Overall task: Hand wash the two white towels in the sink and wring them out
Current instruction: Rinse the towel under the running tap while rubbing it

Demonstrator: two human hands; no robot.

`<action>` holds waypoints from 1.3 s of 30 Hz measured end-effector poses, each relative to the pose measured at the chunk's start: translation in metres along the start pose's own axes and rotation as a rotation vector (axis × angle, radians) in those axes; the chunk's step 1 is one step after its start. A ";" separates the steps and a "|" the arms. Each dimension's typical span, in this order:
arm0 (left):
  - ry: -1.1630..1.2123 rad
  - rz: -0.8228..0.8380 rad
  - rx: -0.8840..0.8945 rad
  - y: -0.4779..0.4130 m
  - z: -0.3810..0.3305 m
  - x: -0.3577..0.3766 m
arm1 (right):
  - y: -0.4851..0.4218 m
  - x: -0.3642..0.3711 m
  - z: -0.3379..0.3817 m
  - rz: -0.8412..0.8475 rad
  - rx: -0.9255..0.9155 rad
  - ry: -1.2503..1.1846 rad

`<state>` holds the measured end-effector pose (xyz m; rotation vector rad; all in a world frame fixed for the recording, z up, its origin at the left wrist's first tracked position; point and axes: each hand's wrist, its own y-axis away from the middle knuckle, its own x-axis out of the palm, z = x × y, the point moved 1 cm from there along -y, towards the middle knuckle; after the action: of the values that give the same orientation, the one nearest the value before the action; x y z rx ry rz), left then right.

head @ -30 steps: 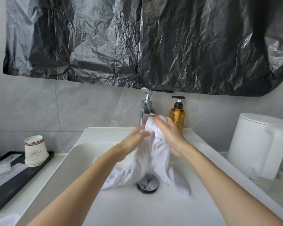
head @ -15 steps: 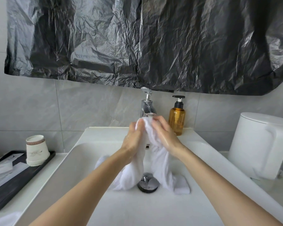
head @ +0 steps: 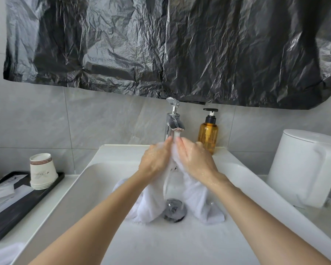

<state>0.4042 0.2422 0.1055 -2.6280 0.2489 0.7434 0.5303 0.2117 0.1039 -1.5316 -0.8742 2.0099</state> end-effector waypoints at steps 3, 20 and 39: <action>0.189 0.243 -0.012 0.006 -0.002 0.001 | -0.002 -0.009 -0.014 -0.034 0.213 -0.211; 0.692 0.181 -0.269 0.000 0.004 -0.020 | 0.001 0.005 -0.011 0.234 0.408 -0.849; 0.505 0.010 -0.121 0.002 0.005 0.013 | 0.008 0.010 0.010 -0.028 0.452 -0.545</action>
<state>0.4123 0.2418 0.0940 -2.8935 0.3646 0.0834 0.5178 0.2112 0.0933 -0.7336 -0.5568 2.4353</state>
